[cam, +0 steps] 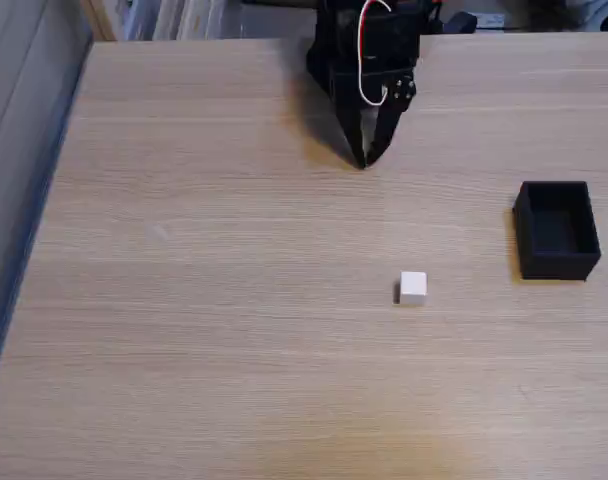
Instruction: Pick a white block and place it in the black box.
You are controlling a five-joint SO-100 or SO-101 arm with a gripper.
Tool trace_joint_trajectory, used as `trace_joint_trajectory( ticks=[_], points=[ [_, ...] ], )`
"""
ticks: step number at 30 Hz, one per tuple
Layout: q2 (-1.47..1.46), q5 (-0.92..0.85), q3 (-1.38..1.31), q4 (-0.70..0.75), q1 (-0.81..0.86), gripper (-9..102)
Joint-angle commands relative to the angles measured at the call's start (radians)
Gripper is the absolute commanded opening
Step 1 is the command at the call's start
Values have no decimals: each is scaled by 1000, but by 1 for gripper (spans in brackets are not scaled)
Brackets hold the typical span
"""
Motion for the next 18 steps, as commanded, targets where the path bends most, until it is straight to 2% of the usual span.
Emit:
trace_joint_trajectory(
  ticks=[1,18],
  points=[
    [6,-2,15,-2,-8,0],
    [6,-9,15,-2,-6,0]
  ],
)
